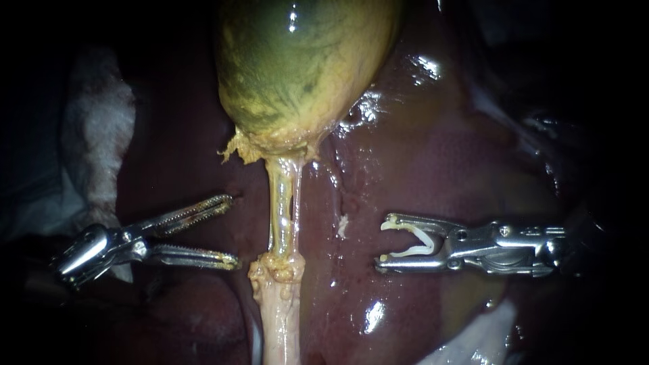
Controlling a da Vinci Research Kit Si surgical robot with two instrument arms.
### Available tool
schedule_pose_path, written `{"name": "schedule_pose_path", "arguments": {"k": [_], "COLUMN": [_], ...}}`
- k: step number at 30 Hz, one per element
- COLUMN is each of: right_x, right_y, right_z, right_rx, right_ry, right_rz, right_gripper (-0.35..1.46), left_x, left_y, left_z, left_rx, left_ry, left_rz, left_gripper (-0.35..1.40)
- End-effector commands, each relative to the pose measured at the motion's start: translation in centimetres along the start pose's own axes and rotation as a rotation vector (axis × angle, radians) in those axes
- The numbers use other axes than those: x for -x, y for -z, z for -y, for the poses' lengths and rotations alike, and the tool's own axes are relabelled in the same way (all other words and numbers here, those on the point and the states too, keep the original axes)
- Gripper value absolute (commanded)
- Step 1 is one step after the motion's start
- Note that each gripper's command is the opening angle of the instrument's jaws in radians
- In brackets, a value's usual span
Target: Grabbing gallbladder
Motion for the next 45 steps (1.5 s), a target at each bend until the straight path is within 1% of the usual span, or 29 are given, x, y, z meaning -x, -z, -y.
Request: {"name": "schedule_pose_path", "arguments": {"k": [1, 7, 10, 17, 20, 25, 28, 32, 36, 40, 45], "right_x": [0.00, 0.00, 0.00, 0.00, 0.00, -0.01, -0.01, -0.01, 0.00, -0.01, 0.00], "right_y": [0.00, 0.01, 0.01, 0.01, 0.01, 0.01, 0.01, 0.01, 0.01, 0.01, 0.01], "right_z": [0.00, 0.00, 0.00, 0.00, 0.00, 0.00, 0.00, 0.00, 0.00, 0.00, 0.00], "right_rx": [0.000, 0.000, 0.000, 0.000, 0.000, 0.000, 0.000, 0.000, 0.000, 0.000, 0.000], "right_ry": [0.000, 0.000, 0.000, 0.000, 0.000, 0.000, 0.000, 0.000, 0.000, 0.000, 0.000], "right_rz": [0.000, 0.000, 0.000, 0.000, 0.000, 0.000, 0.000, 0.000, 0.000, 0.000, 0.000], "right_gripper": [0.58, 0.58, 0.58, 0.58, 0.58, 0.58, 0.58, 0.58, 0.58, 0.58, 0.58], "left_x": [-0.01, -0.02, -0.04, -0.16, -0.21, -0.31, -0.37, -0.45, -0.50, -0.52, -0.54], "left_y": [0.00, 0.01, 0.03, 0.14, 0.19, 0.27, 0.27, 0.22, 0.13, -0.01, -0.20], "left_z": [0.00, 0.00, 0.01, 0.10, 0.16, 0.26, 0.30, 0.34, 0.38, 0.41, 0.41], "left_rx": [0.000, -0.002, -0.011, -0.071, -0.112, -0.166, -0.196, -0.234, -0.262, -0.290, -0.309], "left_ry": [0.000, 0.001, 0.002, 0.009, 0.006, 0.003, 0.009, 0.016, 0.022, 0.024, 0.025], "left_rz": [0.000, 0.000, -0.001, -0.009, -0.010, -0.023, -0.035, -0.051, -0.060, -0.079, -0.100], "left_gripper": [0.68, 0.68, 0.68, 0.68, 0.68, 0.66, 0.63, 0.54, 0.49, 0.43, 0.36]}}
